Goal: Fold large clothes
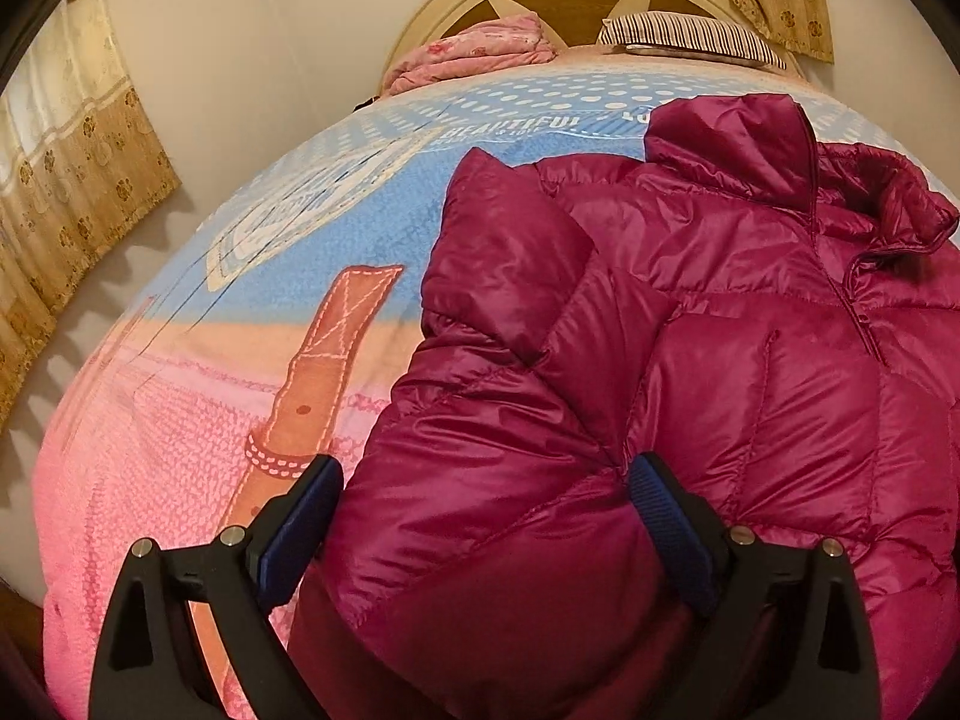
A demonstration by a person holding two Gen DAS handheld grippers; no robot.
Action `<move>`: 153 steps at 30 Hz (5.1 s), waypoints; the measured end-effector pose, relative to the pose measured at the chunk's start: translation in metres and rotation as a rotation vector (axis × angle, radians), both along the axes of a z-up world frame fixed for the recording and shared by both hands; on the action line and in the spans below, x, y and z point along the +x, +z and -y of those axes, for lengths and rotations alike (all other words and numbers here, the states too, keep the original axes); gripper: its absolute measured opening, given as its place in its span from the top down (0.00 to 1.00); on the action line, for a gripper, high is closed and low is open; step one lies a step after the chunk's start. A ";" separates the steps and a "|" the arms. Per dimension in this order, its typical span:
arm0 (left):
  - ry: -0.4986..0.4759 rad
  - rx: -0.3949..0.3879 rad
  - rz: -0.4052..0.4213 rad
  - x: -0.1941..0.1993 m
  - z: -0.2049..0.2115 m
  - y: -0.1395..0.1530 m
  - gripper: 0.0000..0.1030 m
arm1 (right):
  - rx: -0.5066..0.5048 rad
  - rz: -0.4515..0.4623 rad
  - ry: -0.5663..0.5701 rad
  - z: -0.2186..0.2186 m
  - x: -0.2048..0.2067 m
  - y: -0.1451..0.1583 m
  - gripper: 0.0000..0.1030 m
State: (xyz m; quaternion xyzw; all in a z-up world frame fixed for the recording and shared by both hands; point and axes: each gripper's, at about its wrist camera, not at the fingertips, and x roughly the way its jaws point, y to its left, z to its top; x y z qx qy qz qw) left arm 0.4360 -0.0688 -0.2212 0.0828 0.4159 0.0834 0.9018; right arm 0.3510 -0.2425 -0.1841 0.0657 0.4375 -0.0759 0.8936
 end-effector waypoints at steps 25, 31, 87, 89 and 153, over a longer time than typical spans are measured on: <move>-0.001 0.015 0.001 0.003 0.001 -0.002 0.05 | -0.038 -0.008 0.001 -0.007 -0.004 -0.002 0.52; -0.003 0.008 -0.001 0.003 0.001 -0.001 0.05 | -0.045 -0.010 0.001 -0.008 -0.004 -0.003 0.52; -0.292 -0.052 -0.072 0.157 0.069 0.073 0.87 | -0.235 -0.067 0.227 0.066 0.186 0.050 0.89; -0.298 -0.042 -0.061 0.146 0.064 0.070 0.88 | -0.241 -0.060 0.225 0.068 0.178 0.048 0.90; -0.182 0.024 -0.056 0.151 0.093 0.039 0.17 | 0.023 -0.081 0.184 0.051 0.192 0.033 0.41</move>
